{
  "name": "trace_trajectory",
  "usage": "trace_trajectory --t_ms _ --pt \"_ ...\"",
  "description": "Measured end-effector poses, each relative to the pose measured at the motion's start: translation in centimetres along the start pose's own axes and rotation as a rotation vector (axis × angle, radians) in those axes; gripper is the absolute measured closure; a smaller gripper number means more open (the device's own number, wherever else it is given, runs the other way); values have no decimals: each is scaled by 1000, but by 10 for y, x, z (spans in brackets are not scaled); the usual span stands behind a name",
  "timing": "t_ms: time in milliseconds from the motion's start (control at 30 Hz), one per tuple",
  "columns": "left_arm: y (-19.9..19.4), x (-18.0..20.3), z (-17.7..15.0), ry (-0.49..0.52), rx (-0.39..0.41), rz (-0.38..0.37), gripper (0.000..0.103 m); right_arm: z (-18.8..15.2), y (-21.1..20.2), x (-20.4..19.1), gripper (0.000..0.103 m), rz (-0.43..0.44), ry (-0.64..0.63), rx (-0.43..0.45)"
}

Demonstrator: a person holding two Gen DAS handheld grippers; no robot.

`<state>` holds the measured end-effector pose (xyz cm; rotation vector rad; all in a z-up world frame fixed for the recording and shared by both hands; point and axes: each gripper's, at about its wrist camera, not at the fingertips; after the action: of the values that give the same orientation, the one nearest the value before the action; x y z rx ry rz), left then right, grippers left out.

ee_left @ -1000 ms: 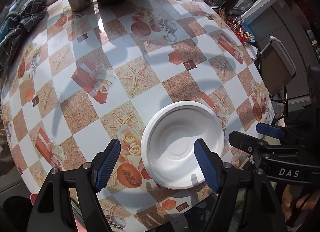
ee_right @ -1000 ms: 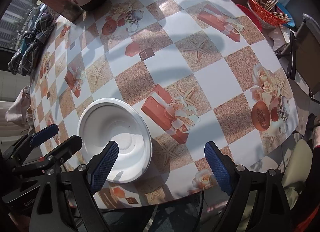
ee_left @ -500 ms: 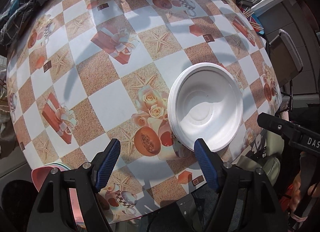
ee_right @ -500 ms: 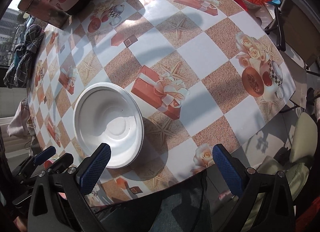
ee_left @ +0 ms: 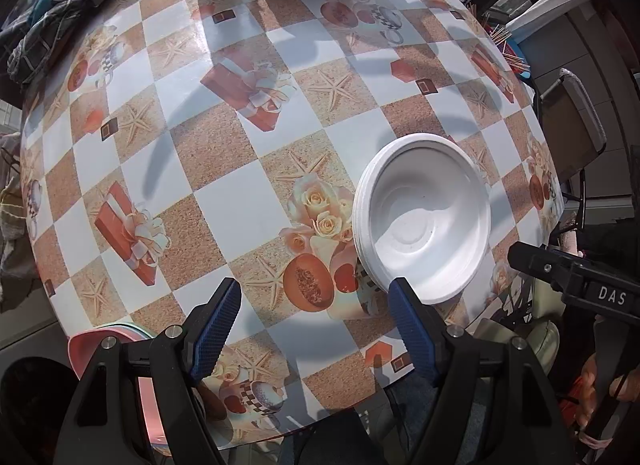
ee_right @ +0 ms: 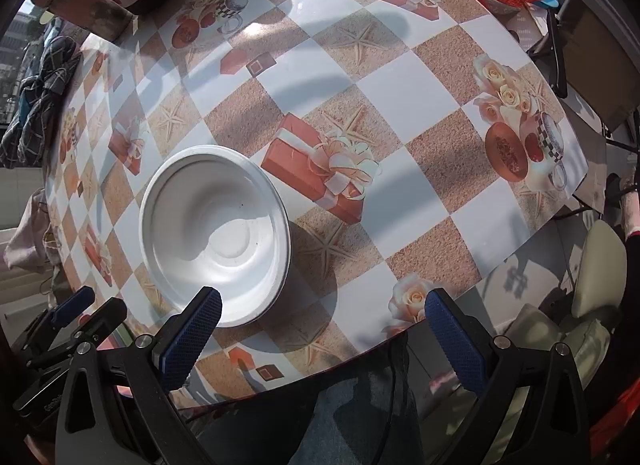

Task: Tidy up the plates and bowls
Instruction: 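Move both grippers to the nested white bowls and close on the rim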

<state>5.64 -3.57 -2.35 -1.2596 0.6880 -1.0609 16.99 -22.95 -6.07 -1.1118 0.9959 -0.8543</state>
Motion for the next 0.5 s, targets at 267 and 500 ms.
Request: trace_trajectory --t_ms 267,500 --pt "1 -2 0 -7 -3 2 24 -1 3 0 1 -3 -3 -12" --pt "3 1 1 2 -8 3 24 -4 6 4 1 -5 5 -22"
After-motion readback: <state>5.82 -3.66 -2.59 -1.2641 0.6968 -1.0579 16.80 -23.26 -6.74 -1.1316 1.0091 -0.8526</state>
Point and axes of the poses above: each gripper's, at about its wrist camera, not at the fingertips, and y roughly the way its jaws point, x to its right, z to its top, and after that the axes turned 12 degrees about x, right-handed
